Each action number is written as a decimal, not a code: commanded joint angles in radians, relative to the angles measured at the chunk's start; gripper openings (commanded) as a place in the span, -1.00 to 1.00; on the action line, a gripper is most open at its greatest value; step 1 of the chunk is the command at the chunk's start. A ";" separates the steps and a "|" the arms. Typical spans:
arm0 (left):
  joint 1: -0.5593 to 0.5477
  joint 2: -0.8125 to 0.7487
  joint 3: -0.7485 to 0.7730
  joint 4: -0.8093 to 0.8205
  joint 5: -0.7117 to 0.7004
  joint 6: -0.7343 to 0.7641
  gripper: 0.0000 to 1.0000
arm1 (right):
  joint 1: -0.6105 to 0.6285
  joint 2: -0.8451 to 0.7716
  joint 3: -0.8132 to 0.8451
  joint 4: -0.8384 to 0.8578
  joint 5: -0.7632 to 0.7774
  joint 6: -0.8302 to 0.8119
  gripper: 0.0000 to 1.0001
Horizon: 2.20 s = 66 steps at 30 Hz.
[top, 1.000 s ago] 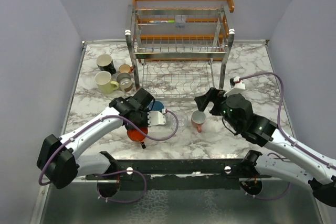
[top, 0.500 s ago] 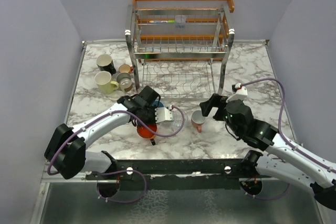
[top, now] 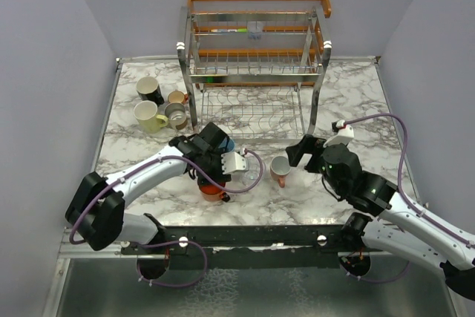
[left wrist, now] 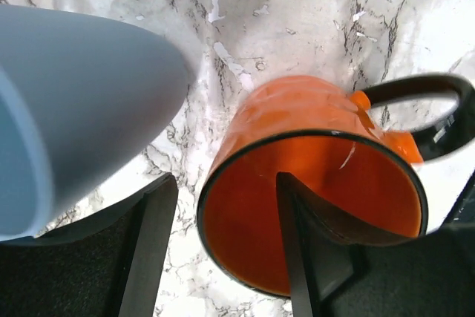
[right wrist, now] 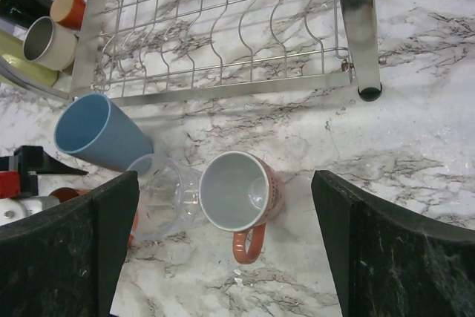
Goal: Unload the cups from the dish rack
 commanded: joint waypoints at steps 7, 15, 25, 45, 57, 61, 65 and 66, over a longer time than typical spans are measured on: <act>-0.003 -0.169 0.109 -0.109 0.012 0.001 0.23 | -0.006 -0.018 0.014 -0.039 0.052 -0.007 0.99; 0.098 -0.487 -0.046 0.151 -0.171 0.034 0.70 | -0.009 0.089 -0.045 0.111 0.084 -0.121 0.99; 0.615 -0.508 -0.310 0.613 0.005 -0.106 0.79 | -0.096 0.097 -0.197 0.304 0.225 -0.068 0.99; 0.834 -0.415 -0.572 1.042 0.179 -0.454 0.90 | -0.430 0.342 -0.268 0.621 0.462 -0.102 0.99; 0.833 -0.179 -0.757 1.706 0.269 -0.611 0.99 | -0.439 0.517 -0.548 1.509 0.539 -0.503 0.99; 0.833 -0.071 -0.803 1.934 0.280 -0.640 0.99 | -0.452 0.682 -0.571 1.831 0.486 -0.630 0.99; 0.832 0.011 -0.803 2.061 0.258 -0.663 0.99 | -0.456 0.916 -0.584 2.214 0.443 -0.788 0.99; 0.833 0.037 -0.805 2.105 0.241 -0.671 0.99 | -0.456 0.947 -0.567 2.222 0.458 -0.787 0.99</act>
